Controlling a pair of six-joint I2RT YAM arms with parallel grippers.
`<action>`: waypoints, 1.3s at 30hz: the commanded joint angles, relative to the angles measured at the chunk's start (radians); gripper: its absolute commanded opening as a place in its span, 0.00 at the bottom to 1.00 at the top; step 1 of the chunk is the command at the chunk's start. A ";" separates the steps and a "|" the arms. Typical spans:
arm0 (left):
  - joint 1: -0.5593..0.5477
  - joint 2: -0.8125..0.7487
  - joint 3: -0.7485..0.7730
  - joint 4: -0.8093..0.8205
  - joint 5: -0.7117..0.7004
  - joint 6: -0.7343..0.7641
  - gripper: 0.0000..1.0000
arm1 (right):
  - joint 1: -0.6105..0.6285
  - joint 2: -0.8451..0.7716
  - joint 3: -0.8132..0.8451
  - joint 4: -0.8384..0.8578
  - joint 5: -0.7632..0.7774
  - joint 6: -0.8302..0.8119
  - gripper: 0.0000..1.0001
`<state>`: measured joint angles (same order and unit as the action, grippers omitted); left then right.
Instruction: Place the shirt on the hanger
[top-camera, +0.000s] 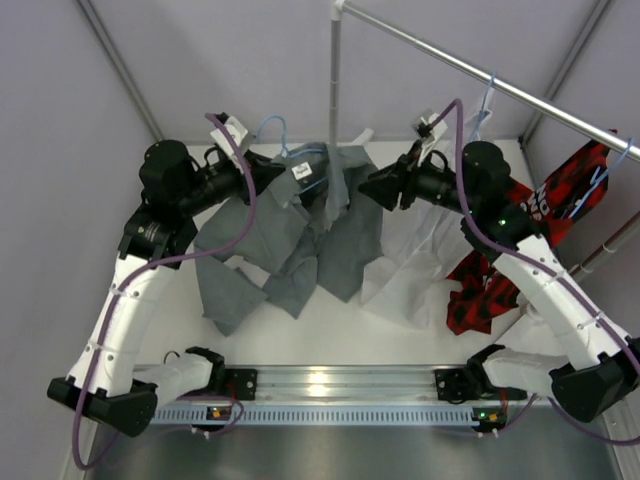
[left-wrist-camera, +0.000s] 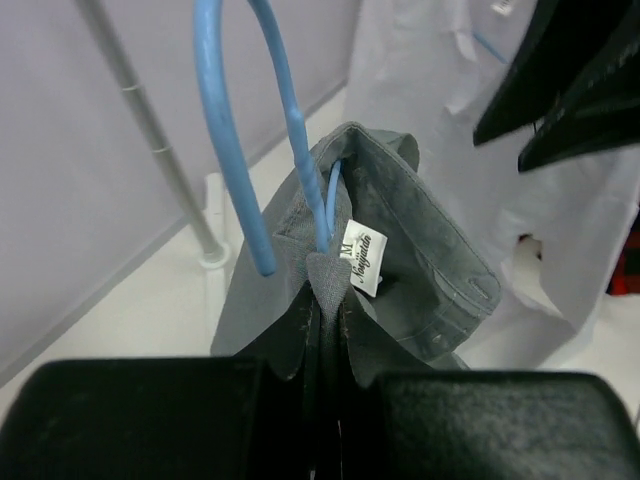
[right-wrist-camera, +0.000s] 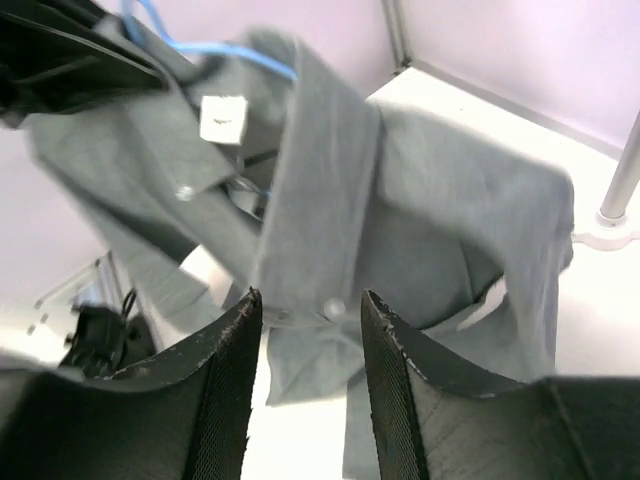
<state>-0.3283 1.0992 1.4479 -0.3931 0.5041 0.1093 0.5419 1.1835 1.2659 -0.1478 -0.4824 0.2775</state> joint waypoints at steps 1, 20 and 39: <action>0.003 0.017 -0.038 0.145 0.275 0.064 0.00 | -0.066 -0.042 0.081 -0.062 -0.290 -0.073 0.43; 0.006 0.100 -0.050 0.123 0.590 0.061 0.00 | 0.030 0.324 0.541 -0.114 -0.538 -0.158 0.52; 0.008 0.082 -0.055 0.119 0.480 0.026 0.18 | 0.119 0.406 0.584 -0.085 -0.492 -0.182 0.00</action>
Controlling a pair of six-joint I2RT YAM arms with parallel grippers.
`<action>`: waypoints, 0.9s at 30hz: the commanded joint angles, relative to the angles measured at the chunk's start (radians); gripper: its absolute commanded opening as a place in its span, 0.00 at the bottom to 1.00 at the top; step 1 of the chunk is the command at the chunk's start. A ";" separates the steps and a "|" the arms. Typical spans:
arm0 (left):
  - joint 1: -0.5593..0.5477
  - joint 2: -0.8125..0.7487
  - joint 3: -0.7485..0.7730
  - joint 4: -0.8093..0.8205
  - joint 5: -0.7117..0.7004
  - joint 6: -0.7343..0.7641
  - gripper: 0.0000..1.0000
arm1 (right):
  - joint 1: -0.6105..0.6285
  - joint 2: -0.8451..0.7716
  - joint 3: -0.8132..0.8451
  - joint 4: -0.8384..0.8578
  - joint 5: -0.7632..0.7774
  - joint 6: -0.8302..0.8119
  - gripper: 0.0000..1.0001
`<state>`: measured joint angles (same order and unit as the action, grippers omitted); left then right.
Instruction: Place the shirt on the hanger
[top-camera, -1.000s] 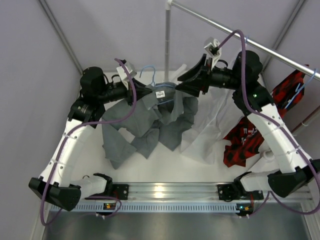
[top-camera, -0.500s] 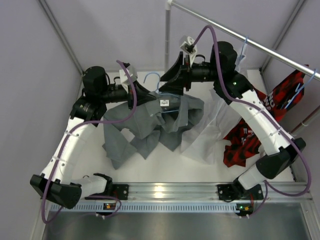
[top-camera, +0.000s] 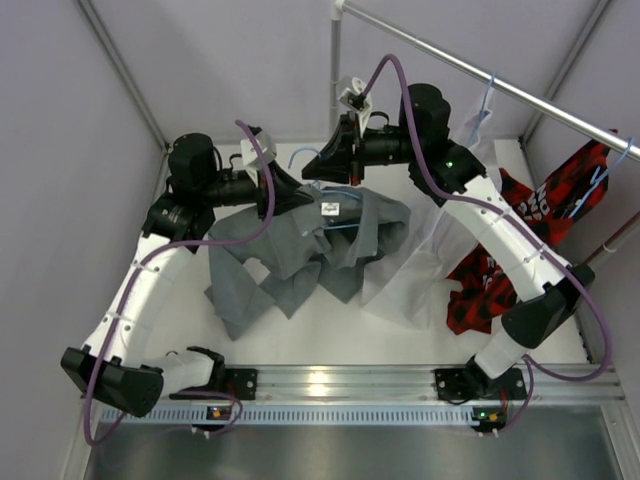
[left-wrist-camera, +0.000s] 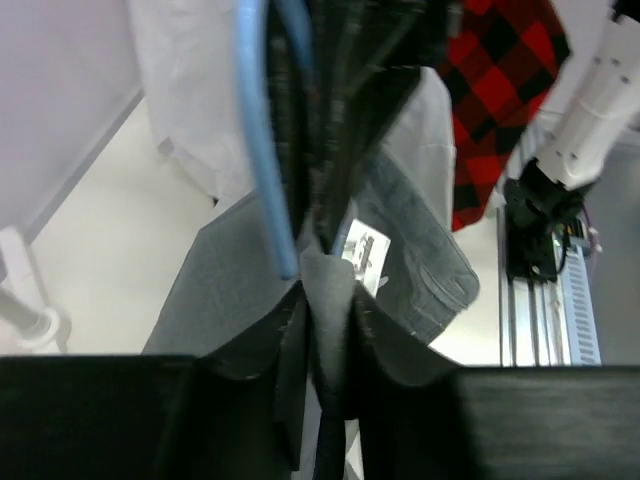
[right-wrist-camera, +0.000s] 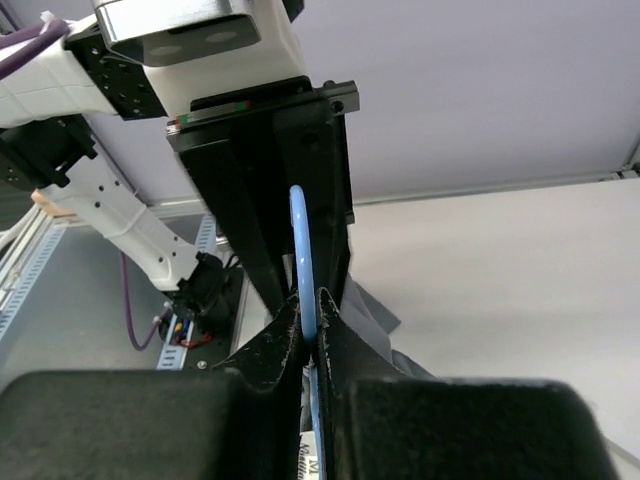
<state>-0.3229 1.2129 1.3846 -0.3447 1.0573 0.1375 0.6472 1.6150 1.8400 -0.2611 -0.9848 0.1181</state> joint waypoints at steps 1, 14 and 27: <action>0.001 -0.042 0.007 0.070 -0.182 -0.004 0.31 | 0.014 -0.033 0.005 0.028 0.027 -0.028 0.00; -0.001 -0.446 -0.344 0.116 -1.259 -0.359 0.98 | -0.026 -0.112 0.011 -0.075 0.322 -0.061 0.00; 0.001 -0.521 -0.711 0.187 -1.313 -0.575 0.81 | -0.060 -0.110 0.127 -0.139 0.250 -0.046 0.00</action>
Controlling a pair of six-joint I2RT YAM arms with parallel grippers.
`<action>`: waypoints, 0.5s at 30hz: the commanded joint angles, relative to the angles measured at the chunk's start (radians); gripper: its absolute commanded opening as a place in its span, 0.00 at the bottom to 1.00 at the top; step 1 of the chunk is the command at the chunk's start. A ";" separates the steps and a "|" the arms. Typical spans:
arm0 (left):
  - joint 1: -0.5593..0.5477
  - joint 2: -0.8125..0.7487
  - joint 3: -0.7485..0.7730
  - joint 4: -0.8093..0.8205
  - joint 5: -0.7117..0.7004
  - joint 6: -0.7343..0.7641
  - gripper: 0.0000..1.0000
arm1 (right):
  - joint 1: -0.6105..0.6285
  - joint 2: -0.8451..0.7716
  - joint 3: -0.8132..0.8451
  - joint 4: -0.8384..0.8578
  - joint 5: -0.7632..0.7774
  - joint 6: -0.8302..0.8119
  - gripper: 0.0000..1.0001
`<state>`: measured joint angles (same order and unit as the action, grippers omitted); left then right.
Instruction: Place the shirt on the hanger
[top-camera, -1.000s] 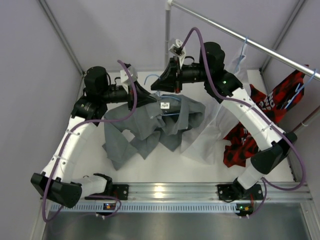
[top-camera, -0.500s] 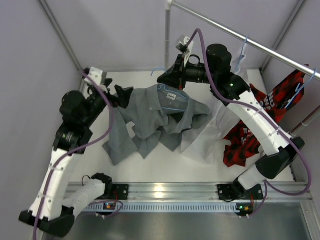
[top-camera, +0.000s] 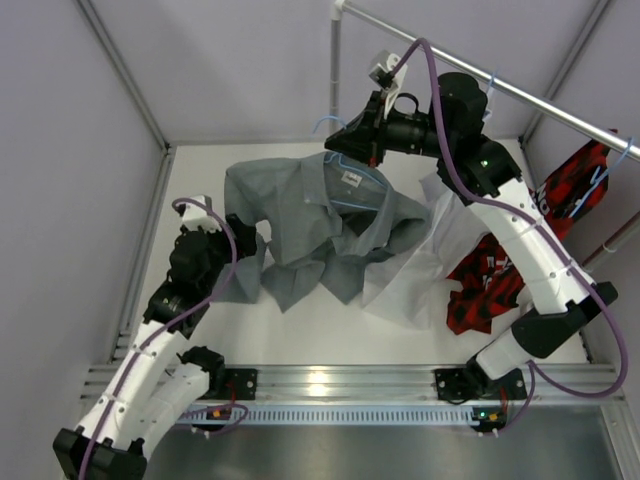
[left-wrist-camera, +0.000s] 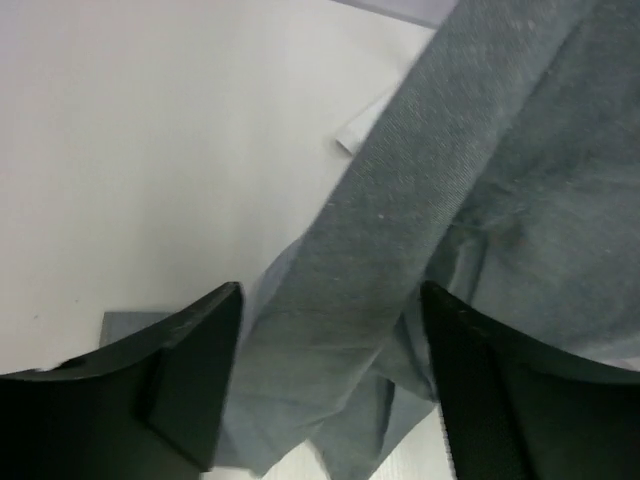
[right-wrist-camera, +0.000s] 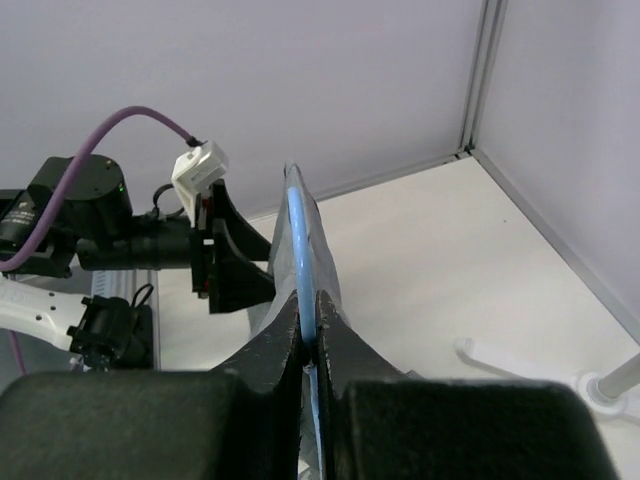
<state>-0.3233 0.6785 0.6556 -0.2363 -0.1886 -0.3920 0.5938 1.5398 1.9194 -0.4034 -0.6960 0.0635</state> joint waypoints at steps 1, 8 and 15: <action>0.001 0.039 0.024 0.078 -0.092 -0.045 0.71 | -0.006 -0.037 0.046 0.005 -0.042 0.013 0.00; 0.001 0.085 0.131 0.014 -0.300 -0.047 0.00 | -0.009 -0.030 0.024 0.002 0.013 -0.005 0.00; 0.039 0.176 0.335 -0.080 -0.512 -0.045 0.00 | -0.018 -0.038 -0.019 0.002 0.007 -0.024 0.00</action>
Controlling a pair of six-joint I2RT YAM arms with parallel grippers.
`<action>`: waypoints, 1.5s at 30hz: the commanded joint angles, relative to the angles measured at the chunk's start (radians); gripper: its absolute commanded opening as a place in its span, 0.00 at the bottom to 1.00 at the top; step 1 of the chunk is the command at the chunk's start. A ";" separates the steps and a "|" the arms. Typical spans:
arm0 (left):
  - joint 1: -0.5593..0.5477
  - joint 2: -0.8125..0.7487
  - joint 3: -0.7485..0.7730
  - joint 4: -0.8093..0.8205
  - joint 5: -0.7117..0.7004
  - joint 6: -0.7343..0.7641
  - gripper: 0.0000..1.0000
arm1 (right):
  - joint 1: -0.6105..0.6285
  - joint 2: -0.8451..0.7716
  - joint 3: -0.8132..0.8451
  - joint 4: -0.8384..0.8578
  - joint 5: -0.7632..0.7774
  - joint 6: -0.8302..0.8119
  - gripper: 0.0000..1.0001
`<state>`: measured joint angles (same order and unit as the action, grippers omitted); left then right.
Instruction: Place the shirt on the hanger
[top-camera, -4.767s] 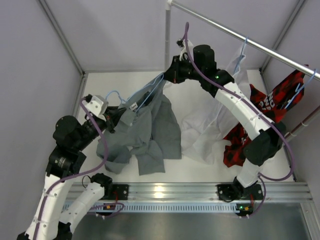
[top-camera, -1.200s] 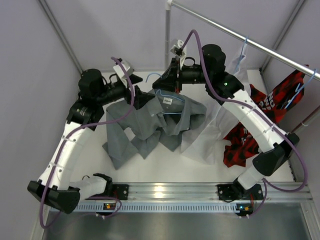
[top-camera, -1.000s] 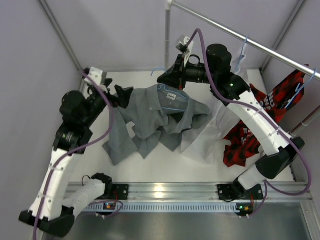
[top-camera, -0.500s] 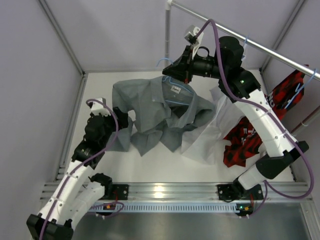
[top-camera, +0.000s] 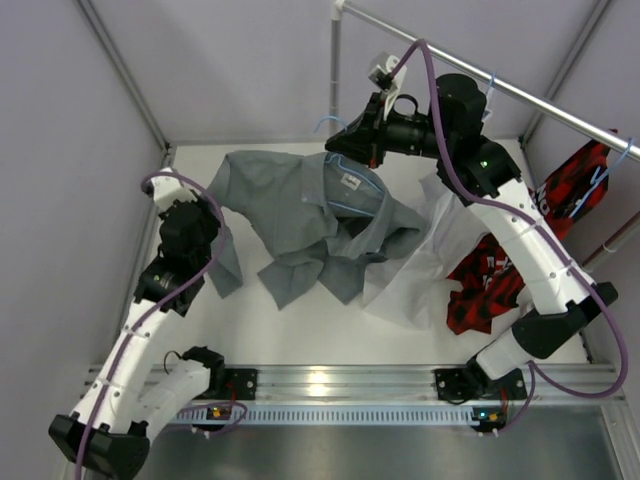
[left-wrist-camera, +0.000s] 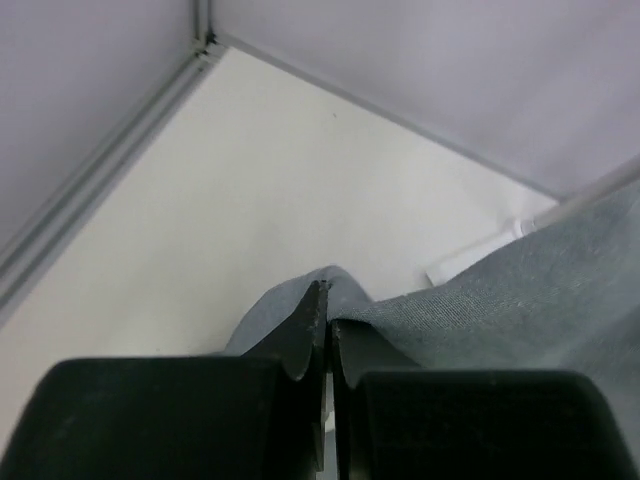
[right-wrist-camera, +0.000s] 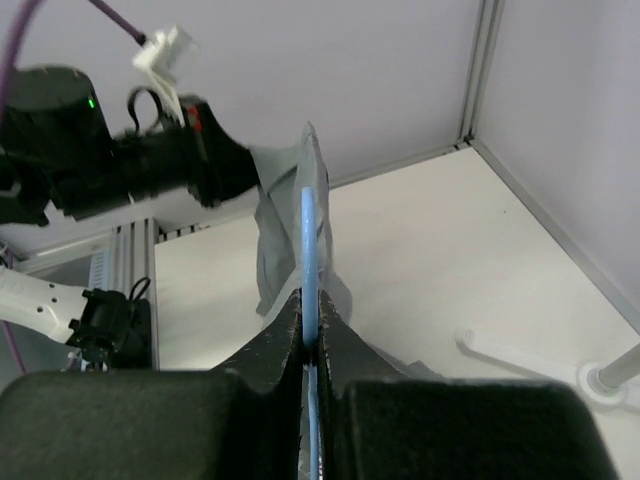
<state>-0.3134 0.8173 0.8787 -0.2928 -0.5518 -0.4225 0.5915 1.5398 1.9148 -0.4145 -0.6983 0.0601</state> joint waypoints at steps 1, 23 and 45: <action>0.051 0.055 0.146 -0.041 -0.140 -0.013 0.00 | -0.019 -0.049 -0.045 0.013 0.011 -0.025 0.00; 0.622 0.224 0.321 0.135 1.090 -0.088 0.00 | -0.036 0.014 0.001 0.166 -0.083 0.086 0.00; 0.321 0.279 0.864 0.007 1.821 0.450 0.98 | 0.168 0.115 0.382 -0.225 0.320 -0.103 0.00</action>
<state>0.0475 1.0695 1.7763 -0.2905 0.9508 -0.1886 0.7570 1.6829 2.2719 -0.5827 -0.4423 -0.0196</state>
